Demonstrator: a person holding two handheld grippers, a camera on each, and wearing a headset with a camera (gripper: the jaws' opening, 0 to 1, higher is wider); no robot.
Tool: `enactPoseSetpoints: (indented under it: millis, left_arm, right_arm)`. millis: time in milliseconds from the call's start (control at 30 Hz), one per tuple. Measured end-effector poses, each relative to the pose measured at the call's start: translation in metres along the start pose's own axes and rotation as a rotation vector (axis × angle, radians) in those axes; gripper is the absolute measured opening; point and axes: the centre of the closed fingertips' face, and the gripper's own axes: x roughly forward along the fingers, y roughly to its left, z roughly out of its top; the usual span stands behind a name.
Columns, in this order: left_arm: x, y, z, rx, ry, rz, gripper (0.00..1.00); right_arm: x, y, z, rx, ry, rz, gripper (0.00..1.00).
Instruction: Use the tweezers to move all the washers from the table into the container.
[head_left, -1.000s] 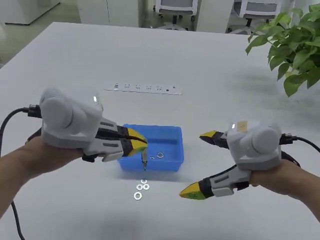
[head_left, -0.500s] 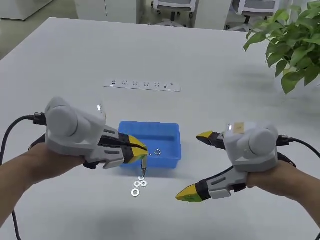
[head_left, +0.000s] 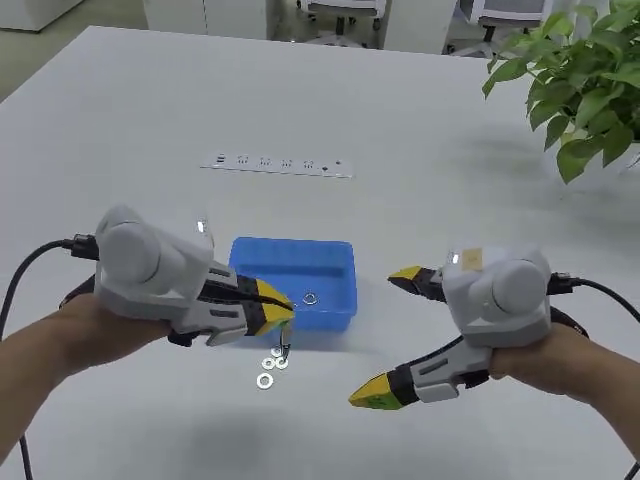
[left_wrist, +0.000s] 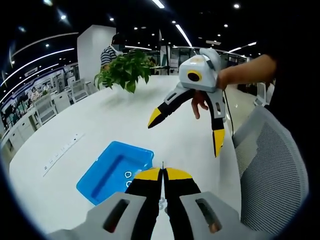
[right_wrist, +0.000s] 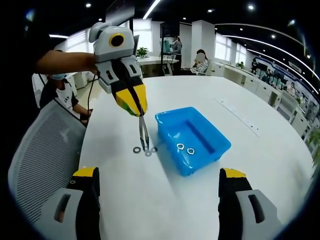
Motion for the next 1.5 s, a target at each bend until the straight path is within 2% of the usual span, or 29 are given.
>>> enactPoseSetpoints:
  millis: [567,1033,1167,1200,1333,1500]
  left_arm:
    - [0.004,-0.003,-0.013,-0.007,0.006,-0.004,0.05]
    - [0.006,-0.004,-0.010,0.009,0.002,-0.013,0.05]
    - [0.007,-0.004,-0.012,0.014,0.009,-0.014,0.05]
    - [0.006,-0.004,-0.011,0.020,-0.003,-0.009,0.05]
    - [0.006,-0.004,-0.012,0.015,-0.005,-0.010,0.05]
    - [0.006,-0.007,-0.013,0.038,0.004,-0.030,0.05]
  right_arm:
    - [0.003,0.007,-0.005,-0.001,0.018,0.020,0.98]
    - [0.005,0.010,-0.007,0.001,0.029,0.027,0.97]
    - [0.005,0.010,-0.009,0.001,0.034,0.031,0.96]
    - [0.005,0.011,-0.009,0.000,0.033,0.033,0.96]
    - [0.006,0.014,-0.008,-0.008,0.032,0.052,0.92]
    - [0.011,0.020,-0.005,-0.035,0.029,0.090,0.86]
